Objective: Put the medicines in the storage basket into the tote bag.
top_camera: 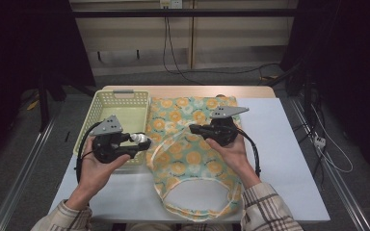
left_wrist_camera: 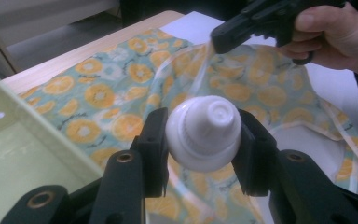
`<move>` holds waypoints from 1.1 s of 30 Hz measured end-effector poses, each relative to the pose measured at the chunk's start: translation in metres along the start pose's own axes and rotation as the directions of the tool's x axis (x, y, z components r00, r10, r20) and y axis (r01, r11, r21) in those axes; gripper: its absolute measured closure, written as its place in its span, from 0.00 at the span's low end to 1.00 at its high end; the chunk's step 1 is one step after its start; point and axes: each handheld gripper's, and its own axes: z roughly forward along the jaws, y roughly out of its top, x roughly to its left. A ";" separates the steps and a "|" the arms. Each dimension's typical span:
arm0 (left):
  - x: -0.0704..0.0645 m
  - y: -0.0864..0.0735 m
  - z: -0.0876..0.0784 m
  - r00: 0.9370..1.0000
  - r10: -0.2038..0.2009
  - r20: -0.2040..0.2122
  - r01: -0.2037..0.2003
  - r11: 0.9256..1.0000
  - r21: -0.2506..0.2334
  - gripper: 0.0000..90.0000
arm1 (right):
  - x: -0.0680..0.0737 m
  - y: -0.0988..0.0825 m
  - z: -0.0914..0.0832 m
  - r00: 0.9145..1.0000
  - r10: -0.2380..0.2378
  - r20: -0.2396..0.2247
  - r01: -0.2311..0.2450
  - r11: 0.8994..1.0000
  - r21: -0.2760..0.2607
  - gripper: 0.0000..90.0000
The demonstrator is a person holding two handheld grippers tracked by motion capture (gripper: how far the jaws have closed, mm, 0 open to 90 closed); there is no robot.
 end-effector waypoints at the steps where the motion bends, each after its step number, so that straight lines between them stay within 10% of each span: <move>1: -0.003 0.002 0.002 1.000 0.003 0.006 -0.003 1.000 -0.002 0.67 | 0.000 0.000 0.000 1.000 0.000 -0.001 0.000 1.000 0.000 1.00; 17: -0.046 0.015 0.080 0.991 0.021 0.133 -0.028 0.999 0.047 0.66 | -0.002 0.003 -0.007 1.000 0.007 0.012 -0.007 1.000 -0.023 1.00; 33: -0.047 -0.002 0.147 0.996 0.012 0.086 -0.025 0.989 0.148 0.66 | -0.003 0.009 -0.019 1.000 0.001 0.023 0.001 0.998 -0.060 1.00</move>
